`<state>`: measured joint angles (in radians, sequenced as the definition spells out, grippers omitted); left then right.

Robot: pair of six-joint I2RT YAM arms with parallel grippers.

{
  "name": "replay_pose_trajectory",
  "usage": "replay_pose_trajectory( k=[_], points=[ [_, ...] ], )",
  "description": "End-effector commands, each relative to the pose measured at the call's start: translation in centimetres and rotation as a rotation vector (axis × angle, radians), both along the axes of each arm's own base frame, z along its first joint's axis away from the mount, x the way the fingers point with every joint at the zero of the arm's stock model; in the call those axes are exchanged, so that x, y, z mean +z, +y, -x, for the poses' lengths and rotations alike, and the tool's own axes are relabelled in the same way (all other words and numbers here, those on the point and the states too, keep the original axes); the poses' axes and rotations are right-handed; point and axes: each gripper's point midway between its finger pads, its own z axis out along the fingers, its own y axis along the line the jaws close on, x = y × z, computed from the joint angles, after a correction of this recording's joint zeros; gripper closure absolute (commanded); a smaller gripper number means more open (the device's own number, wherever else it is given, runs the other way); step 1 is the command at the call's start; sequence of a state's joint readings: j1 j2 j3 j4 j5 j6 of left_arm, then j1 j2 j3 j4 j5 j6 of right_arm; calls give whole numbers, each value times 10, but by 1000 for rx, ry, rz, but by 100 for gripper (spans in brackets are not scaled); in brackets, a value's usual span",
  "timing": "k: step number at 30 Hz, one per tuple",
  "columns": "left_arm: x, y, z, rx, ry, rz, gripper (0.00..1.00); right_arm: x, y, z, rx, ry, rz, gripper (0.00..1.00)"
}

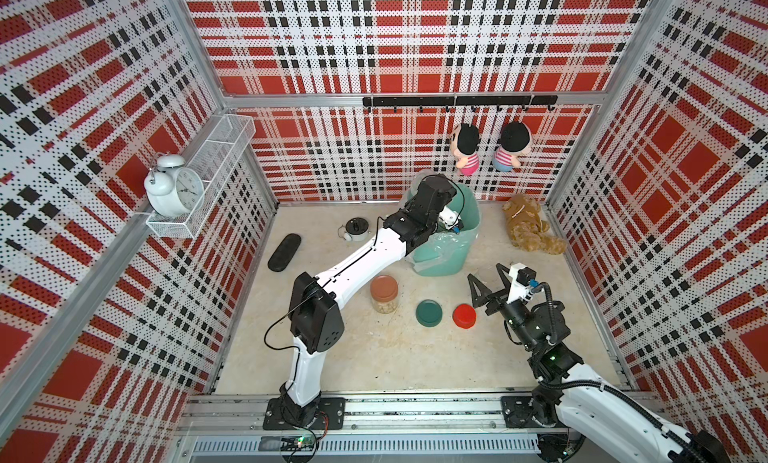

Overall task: Empty moldy peanuts from jars
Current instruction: Pour the moldy peanuts from the jar into the trash bin.

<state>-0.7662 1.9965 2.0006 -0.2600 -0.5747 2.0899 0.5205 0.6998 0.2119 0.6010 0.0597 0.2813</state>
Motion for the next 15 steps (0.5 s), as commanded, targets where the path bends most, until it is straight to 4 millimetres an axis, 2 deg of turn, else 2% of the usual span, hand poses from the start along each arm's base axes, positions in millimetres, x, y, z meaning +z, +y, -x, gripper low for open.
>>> replay_pose_trajectory(
  k=[1,4,9,15],
  points=[
    [57,3,3,-48,-123,20,100,3,-2,-1,-1,-19,-22,0],
    [49,13,-4,-9,-106,1,100,3,0,-1,5,-21,-24,0],
    [9,31,-9,44,-45,-100,100,4,-1,-1,1,-25,-22,0],
    [12,31,-7,35,-48,-101,100,6,-1,-2,0,-29,-19,0]
  ],
)
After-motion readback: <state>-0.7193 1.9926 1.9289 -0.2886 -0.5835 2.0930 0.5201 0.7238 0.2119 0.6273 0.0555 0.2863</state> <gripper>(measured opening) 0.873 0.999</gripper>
